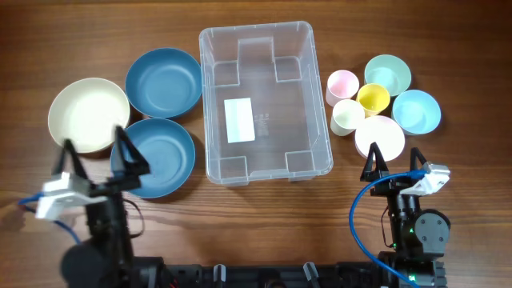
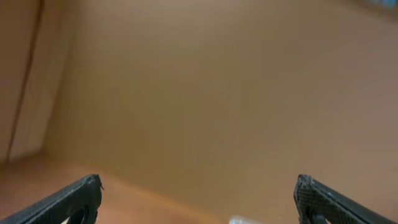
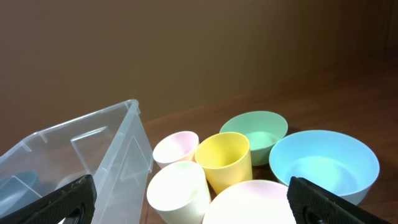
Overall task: Pack container
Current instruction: 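Reach the left gripper to the cream bowl rim and grasp it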
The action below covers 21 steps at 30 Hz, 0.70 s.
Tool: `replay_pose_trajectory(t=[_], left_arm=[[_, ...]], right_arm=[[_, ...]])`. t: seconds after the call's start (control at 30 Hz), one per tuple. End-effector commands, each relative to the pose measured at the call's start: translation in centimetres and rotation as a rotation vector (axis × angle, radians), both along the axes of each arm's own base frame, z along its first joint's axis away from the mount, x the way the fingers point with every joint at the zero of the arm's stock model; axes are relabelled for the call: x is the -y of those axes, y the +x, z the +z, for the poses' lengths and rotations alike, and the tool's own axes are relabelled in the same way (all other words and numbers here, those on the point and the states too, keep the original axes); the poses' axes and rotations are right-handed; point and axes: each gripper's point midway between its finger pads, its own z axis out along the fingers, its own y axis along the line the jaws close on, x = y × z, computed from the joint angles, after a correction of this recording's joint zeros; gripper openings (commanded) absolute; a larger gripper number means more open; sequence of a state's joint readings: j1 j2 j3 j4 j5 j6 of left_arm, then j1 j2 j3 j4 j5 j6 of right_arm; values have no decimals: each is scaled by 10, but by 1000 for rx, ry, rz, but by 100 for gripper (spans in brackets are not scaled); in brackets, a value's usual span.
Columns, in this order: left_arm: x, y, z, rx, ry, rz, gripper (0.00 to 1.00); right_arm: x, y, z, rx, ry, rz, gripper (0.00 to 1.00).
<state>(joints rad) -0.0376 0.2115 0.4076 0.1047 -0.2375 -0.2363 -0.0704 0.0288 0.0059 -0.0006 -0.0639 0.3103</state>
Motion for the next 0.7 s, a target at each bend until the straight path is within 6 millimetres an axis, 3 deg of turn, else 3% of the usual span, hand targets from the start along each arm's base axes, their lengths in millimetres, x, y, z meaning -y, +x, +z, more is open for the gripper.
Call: replay_pose_trajectory(t=[0.0, 0.17, 0.3, 0.33, 0.37, 0.47, 0.67], left_arm=[[-7, 20, 51, -51, 17, 58, 100], [-22, 76, 93, -249, 27, 162, 100], [-42, 115, 98, -502, 49, 289, 100], [-45, 123, 97, -544, 55, 305, 100], [-53, 145, 92, -633, 67, 333, 100], [-60, 179, 83, -685, 76, 349, 100], [-72, 208, 57, -738, 107, 428, 100]], right_arm=[[-3, 0, 0, 1, 7, 17, 100], [-3, 0, 0, 0, 7, 17, 100], [-3, 0, 0, 0, 7, 17, 100], [-3, 0, 0, 1, 7, 17, 100], [-3, 0, 0, 0, 7, 17, 100], [-3, 0, 0, 0, 7, 17, 100], [-3, 0, 0, 1, 7, 17, 100]])
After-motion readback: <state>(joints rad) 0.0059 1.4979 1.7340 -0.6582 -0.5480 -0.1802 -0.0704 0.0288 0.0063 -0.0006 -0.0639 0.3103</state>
